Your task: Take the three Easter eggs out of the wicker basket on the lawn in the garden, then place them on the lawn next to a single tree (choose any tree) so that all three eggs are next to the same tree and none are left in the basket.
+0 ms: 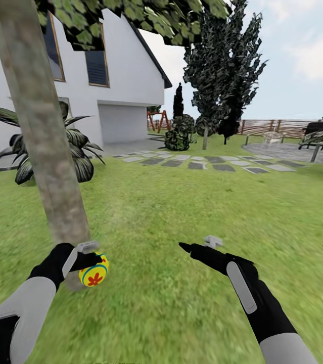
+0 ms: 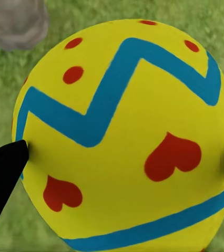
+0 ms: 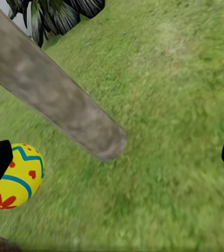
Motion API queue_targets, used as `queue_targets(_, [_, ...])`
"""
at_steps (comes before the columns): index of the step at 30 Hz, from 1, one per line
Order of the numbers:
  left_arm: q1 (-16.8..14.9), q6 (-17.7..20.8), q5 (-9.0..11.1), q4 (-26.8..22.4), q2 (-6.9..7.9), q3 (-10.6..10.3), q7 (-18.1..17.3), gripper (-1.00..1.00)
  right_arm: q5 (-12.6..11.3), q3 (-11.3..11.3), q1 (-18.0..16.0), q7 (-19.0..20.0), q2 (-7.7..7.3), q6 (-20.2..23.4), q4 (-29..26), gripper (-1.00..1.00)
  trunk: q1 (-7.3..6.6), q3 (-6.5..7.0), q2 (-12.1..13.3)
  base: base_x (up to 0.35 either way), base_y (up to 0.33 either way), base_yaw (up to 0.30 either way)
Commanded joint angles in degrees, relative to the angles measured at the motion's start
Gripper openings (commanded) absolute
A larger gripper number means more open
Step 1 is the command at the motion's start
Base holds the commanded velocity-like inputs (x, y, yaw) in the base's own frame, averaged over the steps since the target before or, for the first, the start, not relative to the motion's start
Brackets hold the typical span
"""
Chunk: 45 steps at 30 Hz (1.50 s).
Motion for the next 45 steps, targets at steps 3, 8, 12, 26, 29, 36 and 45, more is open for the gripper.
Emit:
queue_targets(3, [-0.04, 0.29, -0.08, 0.25, -0.04, 0.28, -0.19, -1.00, 0.03, 0.02, -0.04, 0.12, -0.03, 0.30, -0.05, 1.00, 0.67, -0.59, -1.26, 0.000, 0.000, 0.096])
queue_targets(8, [-0.04, 0.29, -0.11, 0.46, -0.04, 0.28, -0.01, -1.00, 0.04, 0.03, -0.04, 0.12, -0.03, 0.38, -0.05, 1.00, 1.76, -1.48, -3.27, 0.000, 0.000, 0.012])
queue_targets(12, [-0.04, 0.29, -0.16, 0.48, -0.04, 0.28, 0.01, -1.00, 0.05, 0.02, -0.04, 0.18, -0.03, 0.21, -0.05, 1.00, 2.64, -2.20, -4.87, 0.000, 0.000, 0.000])
queue_targets(26, [-0.04, 0.16, -0.17, 0.48, -0.04, 0.28, 0.01, -1.00, 0.18, 0.00, -0.04, -0.22, -0.03, 0.35, 0.04, 1.00, 5.72, -4.71, -10.48, 0.000, 0.000, 0.000])
queue_targets(29, [-0.04, 0.09, -0.17, 0.48, -0.04, 0.28, -0.04, -1.00, 0.17, -0.02, -0.04, -0.23, -0.02, 0.25, 0.04, 1.00, 6.38, -5.25, -11.69, 0.000, 0.000, 0.000])
queue_targets(36, [-0.04, -0.24, -0.12, 0.48, -0.04, 0.28, -0.06, -1.00, 0.18, 0.01, -0.04, -0.23, 0.02, 0.17, 0.04, 1.00, 7.91, -6.51, -14.50, 0.000, 0.000, 0.000])
queue_targets(45, [-0.04, -0.43, -0.11, 0.48, -0.04, 0.28, 0.00, -1.00, 0.18, 0.02, -0.04, -0.36, 0.04, 0.21, 0.12, 1.00, 9.89, -8.12, -18.10, 0.000, 0.000, 0.000])
